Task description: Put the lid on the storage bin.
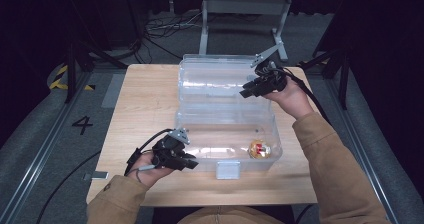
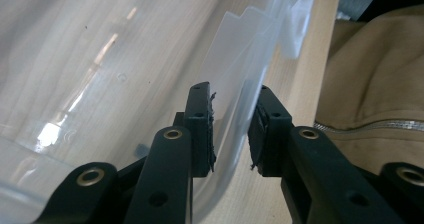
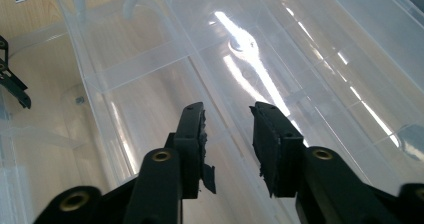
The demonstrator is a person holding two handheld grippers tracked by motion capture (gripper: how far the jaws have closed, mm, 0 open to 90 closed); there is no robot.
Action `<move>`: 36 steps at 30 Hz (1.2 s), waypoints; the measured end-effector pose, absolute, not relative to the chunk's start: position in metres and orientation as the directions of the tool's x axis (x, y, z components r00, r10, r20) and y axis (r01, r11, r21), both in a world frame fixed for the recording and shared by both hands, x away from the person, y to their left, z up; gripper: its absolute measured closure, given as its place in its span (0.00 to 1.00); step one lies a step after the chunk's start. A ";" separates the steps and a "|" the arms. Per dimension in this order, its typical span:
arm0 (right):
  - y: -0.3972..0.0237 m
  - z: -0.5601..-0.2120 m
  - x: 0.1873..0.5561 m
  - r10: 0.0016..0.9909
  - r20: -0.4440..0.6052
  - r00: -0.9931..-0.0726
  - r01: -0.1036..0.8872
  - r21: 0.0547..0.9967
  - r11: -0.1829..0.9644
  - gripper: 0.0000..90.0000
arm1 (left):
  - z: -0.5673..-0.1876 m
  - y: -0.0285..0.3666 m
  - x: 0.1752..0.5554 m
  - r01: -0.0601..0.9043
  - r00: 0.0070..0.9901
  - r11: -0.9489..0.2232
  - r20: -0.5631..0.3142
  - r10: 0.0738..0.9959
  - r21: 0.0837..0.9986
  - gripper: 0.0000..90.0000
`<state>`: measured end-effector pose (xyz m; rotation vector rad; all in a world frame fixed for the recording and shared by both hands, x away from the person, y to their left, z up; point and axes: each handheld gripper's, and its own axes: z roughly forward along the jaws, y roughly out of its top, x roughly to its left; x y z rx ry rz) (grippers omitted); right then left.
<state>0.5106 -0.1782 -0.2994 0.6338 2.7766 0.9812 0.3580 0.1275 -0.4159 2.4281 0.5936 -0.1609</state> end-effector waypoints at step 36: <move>-0.169 -0.293 0.494 0.390 -0.055 -0.919 0.295 0.561 0.774 0.91 | -0.419 0.132 0.358 0.435 0.900 -0.675 -0.261 0.350 0.596 0.82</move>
